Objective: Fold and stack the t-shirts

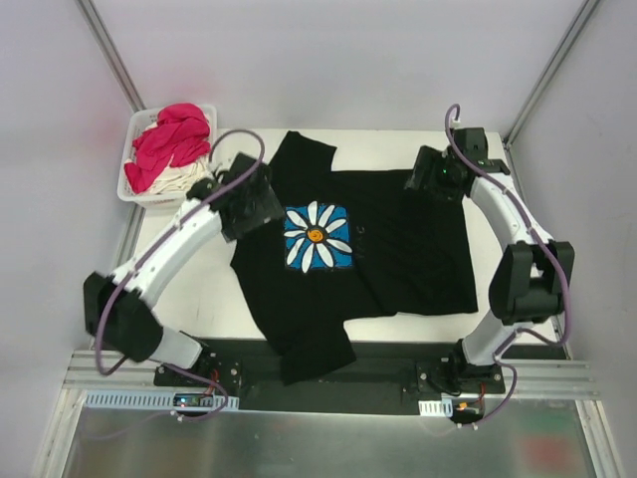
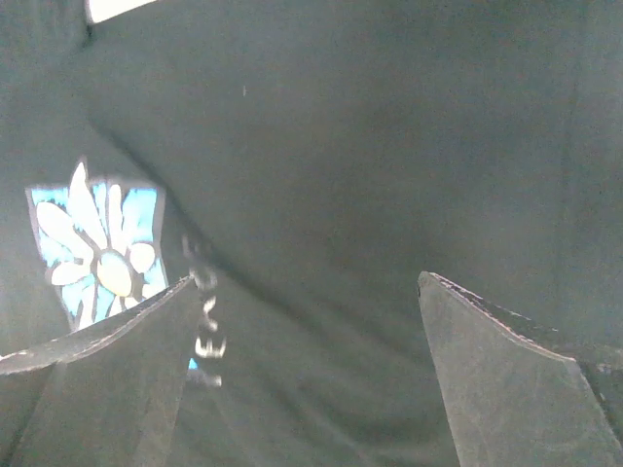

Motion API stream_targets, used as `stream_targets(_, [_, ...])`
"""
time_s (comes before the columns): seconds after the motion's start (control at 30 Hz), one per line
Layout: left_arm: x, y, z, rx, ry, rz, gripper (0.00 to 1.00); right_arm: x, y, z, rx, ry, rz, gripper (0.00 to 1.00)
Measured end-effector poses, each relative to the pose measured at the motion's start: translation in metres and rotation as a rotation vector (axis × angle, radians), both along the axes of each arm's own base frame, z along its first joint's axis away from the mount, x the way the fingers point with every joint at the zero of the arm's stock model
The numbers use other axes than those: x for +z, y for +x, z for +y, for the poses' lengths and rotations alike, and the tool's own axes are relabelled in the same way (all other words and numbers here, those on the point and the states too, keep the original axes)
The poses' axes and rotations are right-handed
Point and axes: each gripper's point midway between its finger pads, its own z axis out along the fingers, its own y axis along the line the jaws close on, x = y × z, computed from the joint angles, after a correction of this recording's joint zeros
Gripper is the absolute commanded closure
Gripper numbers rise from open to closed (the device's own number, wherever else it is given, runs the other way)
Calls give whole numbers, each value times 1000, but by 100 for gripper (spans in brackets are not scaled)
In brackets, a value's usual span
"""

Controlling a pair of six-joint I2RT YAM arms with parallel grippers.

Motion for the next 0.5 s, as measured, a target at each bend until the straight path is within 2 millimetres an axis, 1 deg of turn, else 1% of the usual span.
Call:
stream_targets(0.07, [6, 43, 7, -11, 46, -18, 1, 7, 24, -3, -5, -33, -20, 4])
stream_targets(0.13, [8, 78, 12, -32, 79, -27, 1, 11, 43, -6, -10, -58, -36, 4])
stream_targets(0.2, [7, 113, 13, -59, 88, -34, 1, 9, 57, -10, -22, -83, -44, 4])
stream_targets(0.3, [0, 162, 11, -96, 88, -53, 1, 1, 73, -12, -27, -99, -38, 4])
stream_targets(0.37, [-6, 191, 8, -115, 86, -70, 1, -6, 88, -8, -17, -72, -38, 4])
stream_targets(0.43, [-17, 216, 2, -138, 74, -79, 1, -17, 104, -2, -11, -17, -42, 4])
stream_targets(0.5, [-28, 234, -6, -159, 66, -86, 1, -32, 119, 3, -13, 54, -38, 4])
